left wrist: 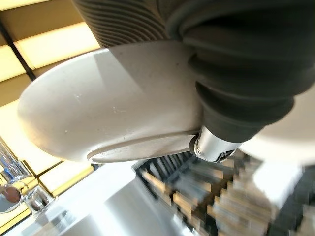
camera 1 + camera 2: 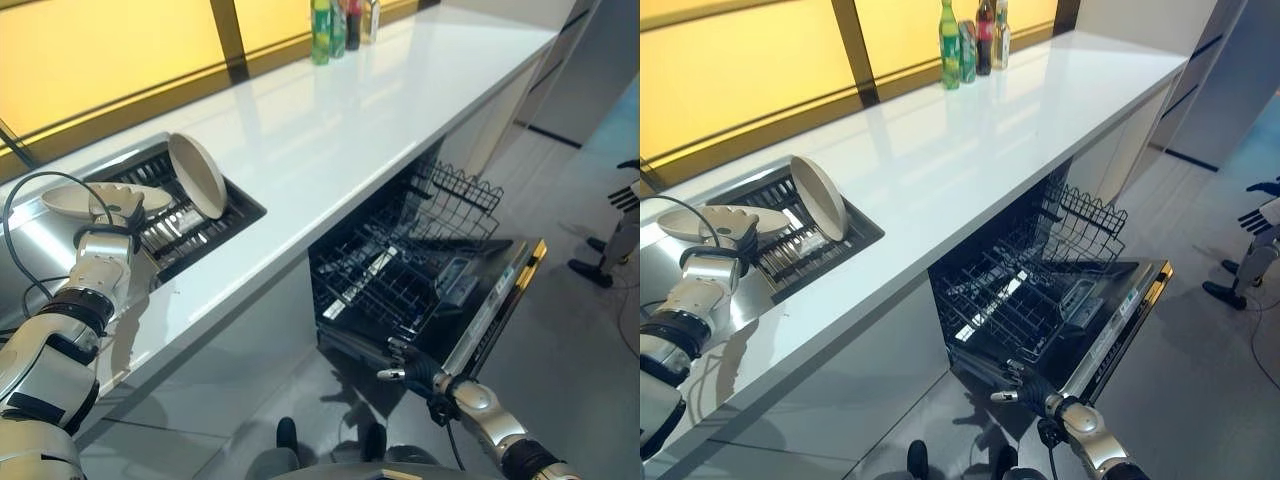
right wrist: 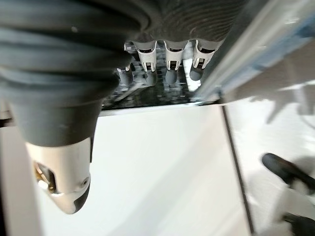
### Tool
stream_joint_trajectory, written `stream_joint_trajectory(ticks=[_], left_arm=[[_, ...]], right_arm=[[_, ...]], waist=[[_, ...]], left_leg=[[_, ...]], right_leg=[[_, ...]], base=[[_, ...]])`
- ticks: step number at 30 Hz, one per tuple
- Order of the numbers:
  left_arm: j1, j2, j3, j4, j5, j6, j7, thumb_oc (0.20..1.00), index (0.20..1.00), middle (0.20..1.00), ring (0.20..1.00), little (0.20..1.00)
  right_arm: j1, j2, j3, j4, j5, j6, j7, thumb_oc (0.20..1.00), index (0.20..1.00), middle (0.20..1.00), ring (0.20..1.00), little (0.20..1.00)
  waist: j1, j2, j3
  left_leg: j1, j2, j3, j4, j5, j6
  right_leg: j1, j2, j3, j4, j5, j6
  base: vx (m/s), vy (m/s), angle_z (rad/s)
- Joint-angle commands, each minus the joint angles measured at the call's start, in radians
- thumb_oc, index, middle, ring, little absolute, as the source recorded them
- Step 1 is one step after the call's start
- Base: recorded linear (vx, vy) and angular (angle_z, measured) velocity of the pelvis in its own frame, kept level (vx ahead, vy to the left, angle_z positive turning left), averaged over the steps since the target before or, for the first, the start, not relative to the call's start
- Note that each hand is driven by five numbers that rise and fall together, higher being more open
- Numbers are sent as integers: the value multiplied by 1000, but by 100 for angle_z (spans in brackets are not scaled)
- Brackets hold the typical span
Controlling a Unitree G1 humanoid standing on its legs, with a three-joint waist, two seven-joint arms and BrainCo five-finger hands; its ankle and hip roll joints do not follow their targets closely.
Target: Pick up plates and place into dishwasher.
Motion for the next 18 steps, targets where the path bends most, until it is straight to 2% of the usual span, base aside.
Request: stream_joint_trajectory(ticks=[1, 3, 4, 5, 6, 10, 11, 12, 15, 17, 18], left_arm=[[-55, 42, 64, -40, -45, 34, 75, 200, 200, 200, 200, 200], [-28, 47, 92, -101, -92, 11, 105, 200, 200, 200, 200, 200], [-7, 52, 110, -144, -120, -7, 133, 200, 200, 200, 200, 200], [0, 55, 116, -157, -121, -4, 130, 200, 200, 200, 200, 200], [23, 63, 134, -219, -149, -23, 157, 200, 200, 200, 200, 200], [134, 44, 236, -483, -174, -54, 172, 200, 200, 200, 200, 200], [149, 40, 252, -512, -171, -64, 167, 200, 200, 200, 200, 200], [179, 22, 282, -582, -189, -103, 159, 200, 200, 200, 200, 200], [223, -23, 330, -708, -299, -224, 106, 200, 200, 200, 200, 200], [235, -59, 347, -771, -380, -301, 36, 200, 200, 200, 200, 200], [235, -64, 350, -784, -397, -319, 23, 200, 200, 200, 200, 200]], right_arm=[[-27, -13, 29, -114, 70, -77, -31, 1000, 1000, 1000, 1000, 1000], [-29, -21, 28, -193, 89, -110, -46, 1000, 1000, 1000, 1000, 1000], [-33, -29, 23, -245, 90, -155, -51, 1000, 1000, 1000, 1000, 1000], [-34, -31, 23, -254, 94, -153, -52, 1000, 1000, 1000, 1000, 1000], [-44, -39, 15, -308, 81, -210, -74, 1000, 1000, 1000, 1000, 1000], [-94, -50, -33, -448, -21, -357, -211, 1000, 1000, 1000, 1000, 1000], [-101, -52, -38, -463, -34, -366, -228, 1000, 1000, 1000, 1000, 1000], [-129, -61, -62, -512, -97, -397, -281, 1000, 1000, 1000, 1000, 1000], [-216, -94, -103, -594, -213, -420, -377, 1000, 1000, 1000, 1000, 1000], [-295, -132, -120, -629, -291, -390, -431, 1000, 1000, 1000, 1000, 1000], [-317, -142, -119, -632, -302, -379, -443, 1000, 1000, 1000, 1000, 1000]], waist=[[23, 40, -9], [28, 40, -16], [33, 40, -17], [33, 41, -17], [43, 41, -19], [82, 37, -26], [85, 37, -26], [98, 33, -28], [124, 27, -33], [142, 20, -35], [144, 19, -37]], left_leg=[[35, -75, 31, 16, -166, 20], [43, -73, 28, 16, -169, 19], [46, -73, 24, 15, -171, 18], [47, -73, 23, 15, -171, 18], [49, -72, 16, 16, -173, 19], [56, -70, -11, 17, -180, 22], [57, -70, -15, 17, -181, 23], [59, -69, -23, 17, -182, 24], [62, -67, -42, 18, -186, 25], [68, -67, -56, 20, -192, 24], [64, -69, -59, 19, -188, 25]], right_leg=[[18, -66, 16, 24, -125, 109], [28, -67, 12, 24, -128, 108], [31, -67, 11, 24, -129, 108], [33, -66, 10, 24, -129, 108], [35, -67, 8, 24, -132, 108], [51, -68, -3, 27, -142, 104], [54, -69, -4, 27, -143, 104], [58, -68, -8, 28, -145, 103], [69, -66, -18, 28, -151, 99], [80, -63, -22, 27, -158, 96], [77, -63, -23, 26, -154, 96]], base=[[8, -76, 1], [-4, -60, 1], [-8, -40, 2], [-25, -54, 4], [-27, -48, 3], [-16, -59, 6], [-1, -52, 9], [-5, -53, 10], [-2, -44, 6], [2, -37, 12], [5, -38, 13]])
